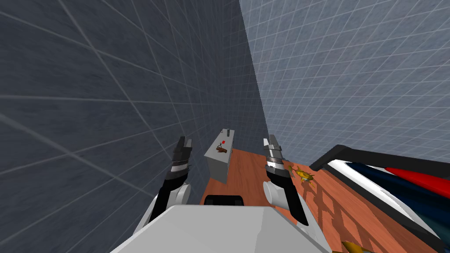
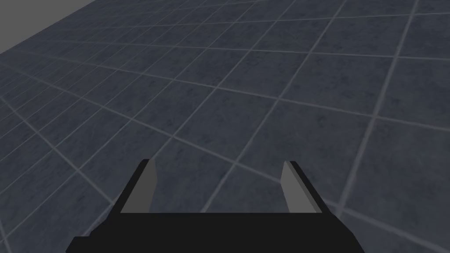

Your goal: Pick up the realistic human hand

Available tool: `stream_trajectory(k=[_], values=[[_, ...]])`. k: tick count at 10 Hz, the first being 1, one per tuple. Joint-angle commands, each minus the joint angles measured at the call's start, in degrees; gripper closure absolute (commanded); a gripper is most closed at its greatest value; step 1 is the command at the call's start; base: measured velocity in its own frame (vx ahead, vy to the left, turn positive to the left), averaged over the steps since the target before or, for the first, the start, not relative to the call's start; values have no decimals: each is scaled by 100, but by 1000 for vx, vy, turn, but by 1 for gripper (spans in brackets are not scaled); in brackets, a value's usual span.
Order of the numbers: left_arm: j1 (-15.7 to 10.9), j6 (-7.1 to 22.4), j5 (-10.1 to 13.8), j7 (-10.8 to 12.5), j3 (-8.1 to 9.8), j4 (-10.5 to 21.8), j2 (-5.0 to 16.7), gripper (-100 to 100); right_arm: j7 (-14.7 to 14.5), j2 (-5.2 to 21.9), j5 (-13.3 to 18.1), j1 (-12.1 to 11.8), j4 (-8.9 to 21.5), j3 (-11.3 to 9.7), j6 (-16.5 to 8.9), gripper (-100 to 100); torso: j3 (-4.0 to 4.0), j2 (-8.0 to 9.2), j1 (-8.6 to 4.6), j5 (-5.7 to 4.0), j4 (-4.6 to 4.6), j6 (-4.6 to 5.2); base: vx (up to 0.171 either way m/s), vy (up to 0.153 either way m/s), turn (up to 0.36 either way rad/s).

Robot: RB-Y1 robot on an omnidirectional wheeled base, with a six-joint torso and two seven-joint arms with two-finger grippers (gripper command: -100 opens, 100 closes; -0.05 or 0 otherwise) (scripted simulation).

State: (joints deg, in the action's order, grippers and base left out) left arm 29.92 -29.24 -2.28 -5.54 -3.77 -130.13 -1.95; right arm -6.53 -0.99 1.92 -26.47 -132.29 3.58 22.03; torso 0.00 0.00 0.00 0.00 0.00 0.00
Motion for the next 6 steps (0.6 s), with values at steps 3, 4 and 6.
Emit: stream_trajectory(k=[3,4,6], values=[[-140,165,38,-18,60,165,531,-100,0,0,0,0,0,0,0,0,-1,-2,0,0,-1,0,7,-8,-17],[-206,244,56,-27,89,245,667,-100,0,0,0,0,0,0,0,0,-2,-4,-2,0,-1,0,10,-15,-27],[-367,434,102,-51,164,440,878,-100,0,0,0,0,0,0,0,0,-4,-6,-4,-1,-1,1,11,-16,-30]])
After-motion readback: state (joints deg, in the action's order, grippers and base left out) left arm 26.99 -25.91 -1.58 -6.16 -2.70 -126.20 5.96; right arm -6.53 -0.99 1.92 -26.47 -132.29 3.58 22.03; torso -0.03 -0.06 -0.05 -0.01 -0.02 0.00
